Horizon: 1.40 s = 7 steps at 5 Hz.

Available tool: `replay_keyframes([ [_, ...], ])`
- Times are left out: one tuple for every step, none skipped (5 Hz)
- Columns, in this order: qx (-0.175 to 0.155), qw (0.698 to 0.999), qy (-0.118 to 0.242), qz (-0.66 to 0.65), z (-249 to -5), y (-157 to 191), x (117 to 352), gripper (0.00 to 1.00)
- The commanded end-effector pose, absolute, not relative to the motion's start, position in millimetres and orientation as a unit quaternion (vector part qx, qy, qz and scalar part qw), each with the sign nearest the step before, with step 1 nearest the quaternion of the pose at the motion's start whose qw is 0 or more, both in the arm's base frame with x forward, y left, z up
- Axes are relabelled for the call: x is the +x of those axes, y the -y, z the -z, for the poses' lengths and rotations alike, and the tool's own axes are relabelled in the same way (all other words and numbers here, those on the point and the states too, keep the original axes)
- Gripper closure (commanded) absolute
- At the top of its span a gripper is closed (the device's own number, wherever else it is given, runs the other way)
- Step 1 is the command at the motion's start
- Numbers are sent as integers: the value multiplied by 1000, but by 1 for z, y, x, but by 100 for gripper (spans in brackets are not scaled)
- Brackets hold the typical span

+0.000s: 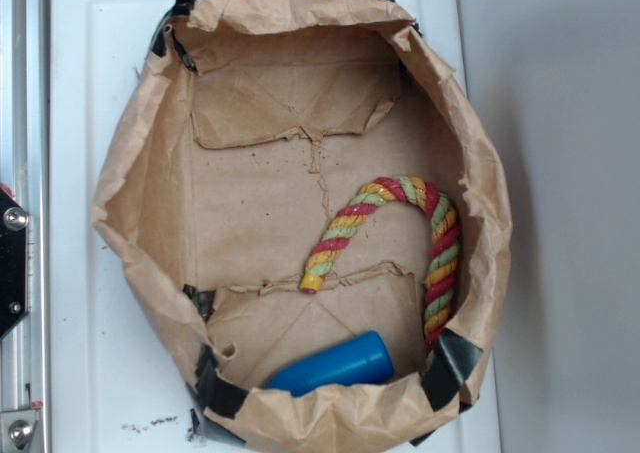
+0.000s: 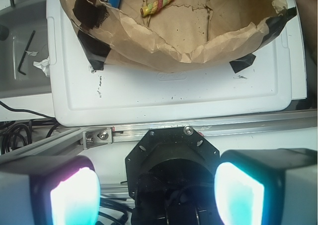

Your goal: Grab the blue bottle.

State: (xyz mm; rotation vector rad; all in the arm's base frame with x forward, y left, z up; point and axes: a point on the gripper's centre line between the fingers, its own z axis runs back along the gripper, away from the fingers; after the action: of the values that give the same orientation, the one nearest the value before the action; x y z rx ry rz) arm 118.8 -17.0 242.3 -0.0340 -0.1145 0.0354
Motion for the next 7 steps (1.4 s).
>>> replay_keyframes([
  [-17, 998, 57, -18, -242, 17, 119, 0],
  [-53, 998, 39, 2, -242, 32, 165, 0],
  [-100, 994, 35, -2, -232, 25, 204, 0],
  [-108, 992, 57, -29, -210, 9, 233, 0],
  [-104, 989, 85, -64, -179, -6, 256, 0],
  [-101, 986, 87, -100, -150, -12, 277, 0],
  [-141, 984, 80, -80, -129, 7, 286, 0],
])
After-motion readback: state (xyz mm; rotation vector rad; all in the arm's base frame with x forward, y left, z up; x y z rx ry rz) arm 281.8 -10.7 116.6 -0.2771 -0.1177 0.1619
